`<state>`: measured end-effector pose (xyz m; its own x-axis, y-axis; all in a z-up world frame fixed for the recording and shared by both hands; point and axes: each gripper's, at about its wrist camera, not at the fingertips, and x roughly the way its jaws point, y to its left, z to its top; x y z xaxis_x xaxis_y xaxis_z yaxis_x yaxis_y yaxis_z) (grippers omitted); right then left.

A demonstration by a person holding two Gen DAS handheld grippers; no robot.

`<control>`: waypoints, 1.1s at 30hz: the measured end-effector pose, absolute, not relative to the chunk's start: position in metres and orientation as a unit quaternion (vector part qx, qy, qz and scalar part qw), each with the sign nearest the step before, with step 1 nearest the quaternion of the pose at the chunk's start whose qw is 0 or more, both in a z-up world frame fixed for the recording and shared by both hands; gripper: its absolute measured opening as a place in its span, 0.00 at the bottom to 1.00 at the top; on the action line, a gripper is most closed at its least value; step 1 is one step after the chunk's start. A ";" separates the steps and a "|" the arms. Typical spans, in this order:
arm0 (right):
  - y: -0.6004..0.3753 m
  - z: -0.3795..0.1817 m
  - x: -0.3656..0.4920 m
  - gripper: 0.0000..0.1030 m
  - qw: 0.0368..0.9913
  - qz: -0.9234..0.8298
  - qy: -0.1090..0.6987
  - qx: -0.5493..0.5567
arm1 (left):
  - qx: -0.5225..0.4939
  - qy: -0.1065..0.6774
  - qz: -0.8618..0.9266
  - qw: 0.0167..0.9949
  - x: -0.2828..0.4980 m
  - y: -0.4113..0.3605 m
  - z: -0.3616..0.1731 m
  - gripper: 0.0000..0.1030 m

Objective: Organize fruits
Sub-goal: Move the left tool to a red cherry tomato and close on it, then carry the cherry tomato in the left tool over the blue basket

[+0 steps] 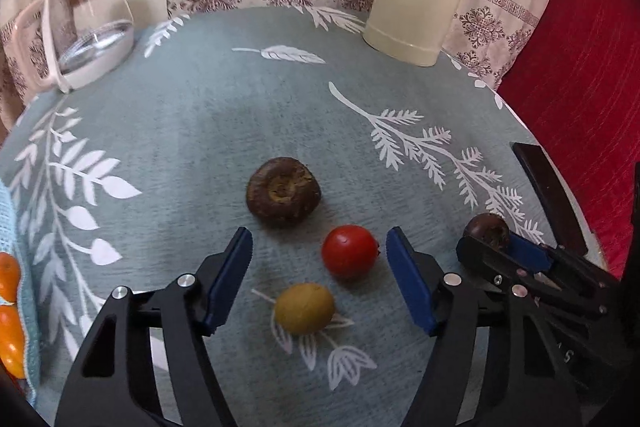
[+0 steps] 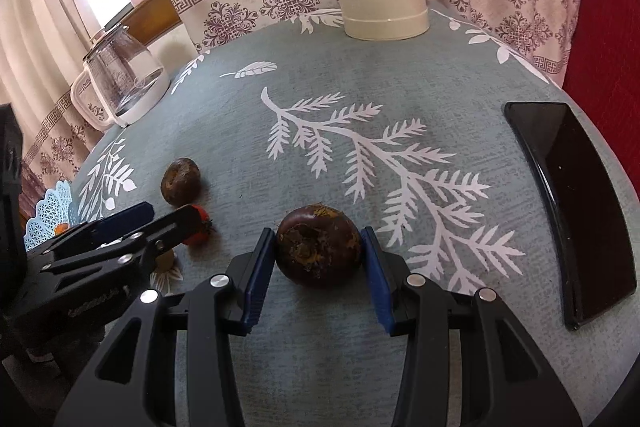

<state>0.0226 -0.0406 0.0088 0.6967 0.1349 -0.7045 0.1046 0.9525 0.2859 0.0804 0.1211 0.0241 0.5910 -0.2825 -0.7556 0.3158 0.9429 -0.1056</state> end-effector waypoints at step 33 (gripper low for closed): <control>-0.041 0.010 0.021 0.43 0.911 0.017 0.380 0.159 | -0.014 0.394 -0.159 0.905 0.067 0.139 0.054 0.31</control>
<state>0.0207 -0.0407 0.0105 0.7107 0.1519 -0.6869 0.0897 0.9489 0.3027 0.0671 0.1393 0.0543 0.6395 -0.2993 -0.7081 0.2765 0.9490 -0.1514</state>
